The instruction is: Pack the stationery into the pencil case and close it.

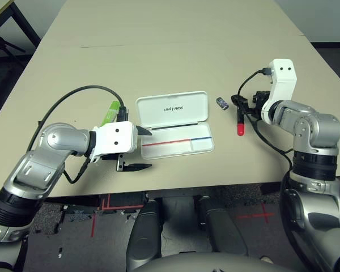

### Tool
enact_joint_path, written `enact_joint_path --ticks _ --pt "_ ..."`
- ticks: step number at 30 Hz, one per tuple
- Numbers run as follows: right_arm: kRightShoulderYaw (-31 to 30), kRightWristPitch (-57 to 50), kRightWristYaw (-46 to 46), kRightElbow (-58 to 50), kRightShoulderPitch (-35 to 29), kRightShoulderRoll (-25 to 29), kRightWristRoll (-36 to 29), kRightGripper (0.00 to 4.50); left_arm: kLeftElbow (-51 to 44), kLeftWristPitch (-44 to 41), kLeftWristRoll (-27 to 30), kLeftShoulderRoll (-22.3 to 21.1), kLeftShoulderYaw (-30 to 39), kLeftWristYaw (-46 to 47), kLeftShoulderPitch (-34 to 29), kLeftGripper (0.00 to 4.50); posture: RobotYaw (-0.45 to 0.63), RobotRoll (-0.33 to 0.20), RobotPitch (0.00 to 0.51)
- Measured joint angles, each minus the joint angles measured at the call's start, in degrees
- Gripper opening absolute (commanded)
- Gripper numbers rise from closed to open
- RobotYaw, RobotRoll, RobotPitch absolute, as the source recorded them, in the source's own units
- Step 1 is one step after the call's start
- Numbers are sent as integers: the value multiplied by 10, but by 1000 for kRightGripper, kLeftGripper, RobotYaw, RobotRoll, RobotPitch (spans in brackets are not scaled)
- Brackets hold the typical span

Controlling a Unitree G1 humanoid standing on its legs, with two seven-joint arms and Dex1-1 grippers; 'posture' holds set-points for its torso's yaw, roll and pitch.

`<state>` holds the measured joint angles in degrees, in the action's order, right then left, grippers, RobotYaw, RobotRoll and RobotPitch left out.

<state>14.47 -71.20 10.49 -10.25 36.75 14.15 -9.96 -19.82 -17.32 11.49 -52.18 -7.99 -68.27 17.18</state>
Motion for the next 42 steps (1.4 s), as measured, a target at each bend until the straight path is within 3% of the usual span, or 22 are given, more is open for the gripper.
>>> enact_joint_path --ticks 6,22,42 --pt "16 -37 -49 -39 -10 -11 10 4500 0 2 -3 5 -5 5 5 4446 74 0 187" --pt "3 -95 -59 -55 -19 -22 6 4500 -16 -11 -8 16 -21 24 15 4446 121 0 177" --pt "-58 15 -36 62 -30 16 12 4500 -46 -52 -8 19 -27 35 27 4446 145 0 176"
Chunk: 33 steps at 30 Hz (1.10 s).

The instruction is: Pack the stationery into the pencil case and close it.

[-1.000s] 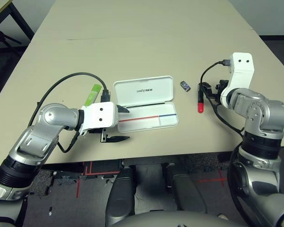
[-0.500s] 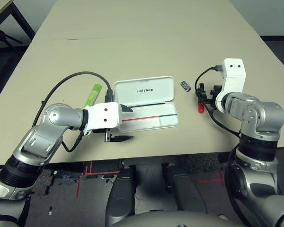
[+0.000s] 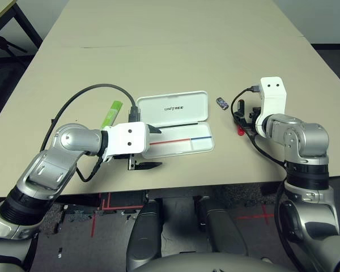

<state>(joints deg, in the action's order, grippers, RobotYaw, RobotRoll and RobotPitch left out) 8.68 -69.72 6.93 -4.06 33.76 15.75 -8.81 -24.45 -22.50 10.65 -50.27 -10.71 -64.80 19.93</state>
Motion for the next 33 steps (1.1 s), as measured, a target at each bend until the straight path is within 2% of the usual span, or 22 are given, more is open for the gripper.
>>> enact_joint_path --ticks 8,9,12,20,25,27,30,33 --pt "-4 20 -8 20 6 -11 3 4500 -18 -17 3 0 0 0 1 4446 151 0 177" --pt "-3 20 -9 21 6 -13 3 4323 -18 -19 3 0 0 0 1 4490 151 0 177" --pt "6 20 -13 23 8 -17 5 3597 -19 -22 3 0 0 0 1 4500 151 0 177" --pt "12 10 -16 16 12 -28 4 589 -20 -25 3 0 0 0 6 4500 137 0 184" --pt "13 -31 -8 -5 18 -33 -8 531 -20 -26 3 0 -6 -1 16 4500 127 0 185" --pt "8 -47 9 -7 21 -19 -19 531 -20 -26 4 0 -6 -1 17 4500 125 0 185" --pt "-24 -65 77 -18 26 47 -52 531 -19 -26 4 -1 -6 -1 17 4500 115 0 187" --pt "-81 -65 188 -32 45 144 -102 531 -19 -26 4 -2 -6 -3 18 4500 108 0 189"
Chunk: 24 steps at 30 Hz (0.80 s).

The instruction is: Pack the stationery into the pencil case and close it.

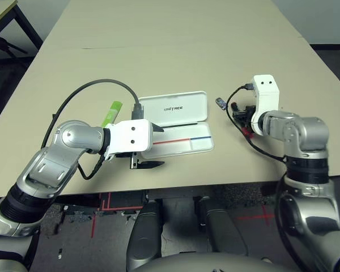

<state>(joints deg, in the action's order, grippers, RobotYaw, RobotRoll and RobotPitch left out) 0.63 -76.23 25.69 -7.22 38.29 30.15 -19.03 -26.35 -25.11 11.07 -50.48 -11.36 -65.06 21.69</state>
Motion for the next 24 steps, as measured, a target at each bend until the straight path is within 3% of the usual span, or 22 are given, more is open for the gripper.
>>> enact_joint_path --ticks 6,10,17,24 --pt "-115 123 224 16 58 166 -22 531 1 2 1 -2 0 -7 1 4500 98 0 189" --pt "-164 269 387 54 93 227 -5 531 2 5 1 -2 -1 -13 2 4500 94 0 187" --pt "-226 434 561 124 144 222 48 531 4 8 0 -2 -2 -18 5 4500 94 0 185" --pt "-251 446 581 142 171 133 79 531 5 9 -1 -3 -3 -18 5 4500 130 0 178"
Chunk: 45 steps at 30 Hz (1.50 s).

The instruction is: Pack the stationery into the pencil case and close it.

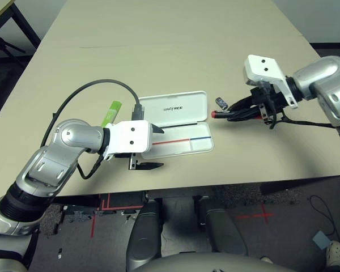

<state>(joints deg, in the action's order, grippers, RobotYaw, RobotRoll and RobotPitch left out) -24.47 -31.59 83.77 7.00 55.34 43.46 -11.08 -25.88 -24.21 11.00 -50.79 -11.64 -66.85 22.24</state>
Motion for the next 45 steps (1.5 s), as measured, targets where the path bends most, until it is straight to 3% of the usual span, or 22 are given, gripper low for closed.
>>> enact_joint_path --ticks 18,32,42,43,45 --pt "-24 45 -73 88 20 -175 76 531 -5 -9 -1 -11 1 10 -14 4500 166 0 180" --pt "-40 89 -83 115 -4 -217 107 531 -5 -10 -1 -12 1 14 -17 4500 169 0 181" --pt "-17 106 -72 115 -7 -225 87 4239 -5 -11 -1 -15 1 16 -24 4500 170 0 184" --pt "-12 108 -68 115 -5 -221 83 4482 -5 -11 -1 -15 1 16 -24 4500 171 0 185" --pt "5 109 -57 113 -3 -212 67 4482 -5 -11 -1 -15 2 16 -25 4500 171 0 185"
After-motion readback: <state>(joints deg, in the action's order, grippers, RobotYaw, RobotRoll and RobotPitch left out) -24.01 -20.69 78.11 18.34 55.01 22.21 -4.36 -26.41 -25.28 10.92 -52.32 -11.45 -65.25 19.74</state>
